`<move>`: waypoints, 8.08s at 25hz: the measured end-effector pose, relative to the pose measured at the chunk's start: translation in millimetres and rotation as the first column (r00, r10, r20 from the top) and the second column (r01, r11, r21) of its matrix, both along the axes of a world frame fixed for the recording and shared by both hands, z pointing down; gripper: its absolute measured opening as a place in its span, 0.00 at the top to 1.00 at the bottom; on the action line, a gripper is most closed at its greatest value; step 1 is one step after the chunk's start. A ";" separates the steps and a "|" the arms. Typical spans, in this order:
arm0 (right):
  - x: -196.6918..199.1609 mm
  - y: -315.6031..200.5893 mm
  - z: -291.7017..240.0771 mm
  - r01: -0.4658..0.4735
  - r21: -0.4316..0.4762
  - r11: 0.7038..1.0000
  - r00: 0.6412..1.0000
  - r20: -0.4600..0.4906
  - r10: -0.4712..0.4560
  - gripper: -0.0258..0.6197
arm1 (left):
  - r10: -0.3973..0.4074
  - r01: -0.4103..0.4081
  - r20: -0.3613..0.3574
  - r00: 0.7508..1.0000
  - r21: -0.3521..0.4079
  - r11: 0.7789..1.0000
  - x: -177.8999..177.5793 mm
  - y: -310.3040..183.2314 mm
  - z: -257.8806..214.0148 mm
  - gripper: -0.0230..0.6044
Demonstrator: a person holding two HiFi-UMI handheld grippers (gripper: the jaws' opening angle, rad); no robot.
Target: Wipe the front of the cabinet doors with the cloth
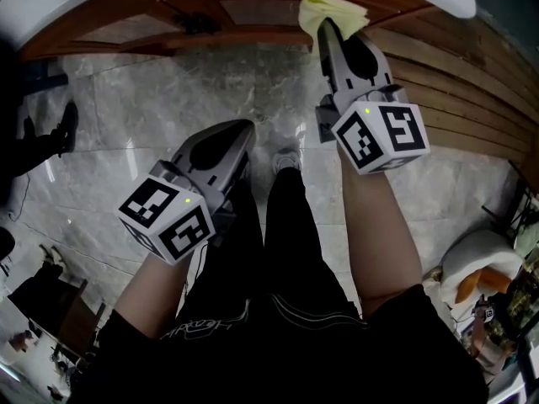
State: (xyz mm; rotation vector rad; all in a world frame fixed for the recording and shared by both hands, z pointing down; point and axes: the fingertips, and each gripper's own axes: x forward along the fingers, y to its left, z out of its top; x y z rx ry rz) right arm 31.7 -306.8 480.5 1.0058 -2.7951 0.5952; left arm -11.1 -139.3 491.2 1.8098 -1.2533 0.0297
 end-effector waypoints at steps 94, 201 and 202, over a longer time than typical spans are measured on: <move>-80.1 30.5 77.3 0.079 -0.041 0.996 0.981 -0.176 -0.085 0.90 | -0.149 0.145 -0.049 0.988 -0.078 0.986 -75.7 38.2 21.4 0.95; -124.0 59.6 167.1 0.170 -0.112 0.979 0.952 -0.238 -0.192 0.90 | -0.169 0.168 0.002 0.986 -0.142 0.976 -132.8 85.5 54.8 0.95; -121.7 59.0 166.6 0.168 -0.110 0.980 0.952 -0.238 -0.190 0.90 | -0.167 0.165 0.002 0.986 -0.142 0.976 -130.7 84.4 54.8 0.95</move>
